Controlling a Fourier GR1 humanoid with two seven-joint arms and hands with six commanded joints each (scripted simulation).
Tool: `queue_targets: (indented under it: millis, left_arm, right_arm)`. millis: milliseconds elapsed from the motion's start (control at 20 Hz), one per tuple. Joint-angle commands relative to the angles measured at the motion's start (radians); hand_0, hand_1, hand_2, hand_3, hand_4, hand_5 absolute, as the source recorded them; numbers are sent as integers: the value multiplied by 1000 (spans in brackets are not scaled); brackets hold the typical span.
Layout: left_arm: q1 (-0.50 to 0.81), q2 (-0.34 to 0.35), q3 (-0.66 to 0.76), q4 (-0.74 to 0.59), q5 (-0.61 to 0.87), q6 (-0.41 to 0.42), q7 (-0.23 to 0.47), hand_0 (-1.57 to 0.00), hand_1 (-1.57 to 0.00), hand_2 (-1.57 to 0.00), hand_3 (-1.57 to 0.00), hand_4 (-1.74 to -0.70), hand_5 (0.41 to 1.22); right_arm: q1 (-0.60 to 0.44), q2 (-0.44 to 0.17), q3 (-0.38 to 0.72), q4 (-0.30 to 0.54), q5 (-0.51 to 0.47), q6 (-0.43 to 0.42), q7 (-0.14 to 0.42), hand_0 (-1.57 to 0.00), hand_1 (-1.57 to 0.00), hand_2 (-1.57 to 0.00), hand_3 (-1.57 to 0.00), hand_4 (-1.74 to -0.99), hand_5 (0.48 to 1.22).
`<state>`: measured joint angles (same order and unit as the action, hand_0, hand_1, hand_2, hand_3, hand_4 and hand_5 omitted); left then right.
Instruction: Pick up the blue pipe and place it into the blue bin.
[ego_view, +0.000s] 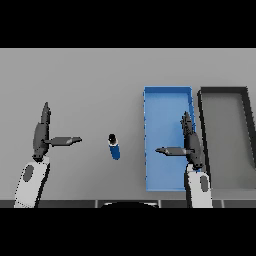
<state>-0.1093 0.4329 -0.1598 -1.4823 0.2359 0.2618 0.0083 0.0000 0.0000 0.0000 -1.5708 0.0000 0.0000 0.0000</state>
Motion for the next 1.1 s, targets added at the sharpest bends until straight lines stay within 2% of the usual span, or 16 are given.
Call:
queue_targets:
  millis: [0, 250, 300, 350, 400, 450, 650, 850, 900, 1050]
  left_arm:
    - [2, -1, 0, -2, -1, 1, -6, 1, 1, 1, 1, -1006, 586]
    - [19, -2, -7, -23, -5, 7, -15, 1, 1, 1, 1, -1006, 586]
    - [52, 66, -37, -42, -13, -91, -65, 1, 1, 1, 1, -1006, 586]
    - [81, 110, -52, -54, -14, -161, -113, 1, 1, 1, 1, -1011, 588]
    - [101, 137, -63, -63, -21, -194, -136, 1, 1, 1, 1, -1011, 588]
    - [109, 152, -69, -67, -25, -212, -140, 1, 1, 1, 1, -1010, 588]
    - [105, 175, -76, -64, -15, -261, -148, 1, 1, 1, 1, -1009, 589]
    - [106, 196, -119, -89, 0, -359, -165, 1, 1, 1, 1, -1020, 582]
    - [118, 211, -131, -106, 3, -385, -165, 1, 1, 1, 1, -1024, 573]
    - [109, 222, -185, -163, -7, -428, -103, 1, 1, 1, 1, -1040, 532]
  right_arm:
    - [2, -1, 0, -1, -1, 0, -2, 1, 1, 1, 1, -1222, 603]
    - [20, -14, -4, -19, -9, 9, -7, 1, 1, 1, 1, -1222, 603]
    - [54, -70, 26, -49, 44, 39, -65, 1, 1, 1, 1, -1222, 603]
    - [88, -97, 48, -83, 68, 59, -102, 1, 1, 1, 1, -1227, 603]
    - [108, -114, 62, -108, 83, 70, -108, 1, 1, 1, 1, -1230, 601]
    - [103, -123, 70, -116, 94, 74, -85, 1, 1, 1, 1, -1228, 599]
    - [121, -130, 89, -131, 125, 72, -61, 1, 1, 1, 1, -1226, 593]
    - [111, -130, 96, -148, 129, 72, -55, 1, 1, 1, 1, -1215, 587]
    - [127, -134, 93, -151, 123, 77, -79, 1, 1, 1, 1, -1220, 589]
    - [101, -145, 90, -146, 117, 89, -87, 1, 1, 1, 1, -1225, 603]
